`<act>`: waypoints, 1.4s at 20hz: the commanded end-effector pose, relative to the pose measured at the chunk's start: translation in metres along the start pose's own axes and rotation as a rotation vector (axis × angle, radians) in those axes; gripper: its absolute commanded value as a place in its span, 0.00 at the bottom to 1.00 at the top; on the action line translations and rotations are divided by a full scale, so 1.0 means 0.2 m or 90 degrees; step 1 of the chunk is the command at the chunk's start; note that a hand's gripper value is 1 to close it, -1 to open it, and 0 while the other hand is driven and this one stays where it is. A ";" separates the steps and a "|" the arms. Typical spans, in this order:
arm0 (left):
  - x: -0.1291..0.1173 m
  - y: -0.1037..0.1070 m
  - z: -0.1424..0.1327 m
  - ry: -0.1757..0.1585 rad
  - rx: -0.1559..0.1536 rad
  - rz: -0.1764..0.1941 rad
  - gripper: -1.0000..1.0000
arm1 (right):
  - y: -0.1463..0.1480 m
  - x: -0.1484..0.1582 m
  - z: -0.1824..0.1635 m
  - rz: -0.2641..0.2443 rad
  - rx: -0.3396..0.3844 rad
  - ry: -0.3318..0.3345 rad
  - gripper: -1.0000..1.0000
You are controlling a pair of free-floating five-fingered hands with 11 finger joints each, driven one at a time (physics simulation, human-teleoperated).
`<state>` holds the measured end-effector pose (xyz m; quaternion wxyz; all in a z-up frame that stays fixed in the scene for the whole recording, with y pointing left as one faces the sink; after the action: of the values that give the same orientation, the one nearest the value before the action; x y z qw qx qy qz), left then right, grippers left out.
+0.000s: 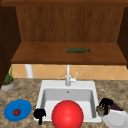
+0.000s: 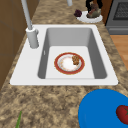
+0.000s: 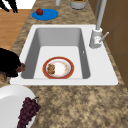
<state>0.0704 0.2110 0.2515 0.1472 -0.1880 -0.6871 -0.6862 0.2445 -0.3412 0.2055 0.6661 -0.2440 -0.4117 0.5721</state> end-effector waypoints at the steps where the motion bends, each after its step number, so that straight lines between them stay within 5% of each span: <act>1: 0.00 0.00 0.00 0.000 0.000 0.000 0.50 | -0.03 0.13 -0.07 -0.018 0.034 -0.004 1.00; 17: 0.00 0.00 0.00 0.000 0.000 0.000 0.50 | -0.06 0.71 -0.48 0.005 0.044 0.010 1.00; 28: 0.00 0.00 0.00 0.000 0.000 0.000 0.50 | 0.12 0.98 -1.10 0.002 0.043 0.007 1.00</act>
<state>0.0704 0.2110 0.2515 0.1472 -0.1880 -0.6871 -0.6862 0.3915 -0.1319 0.1432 0.6708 -0.2310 -0.3953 0.5834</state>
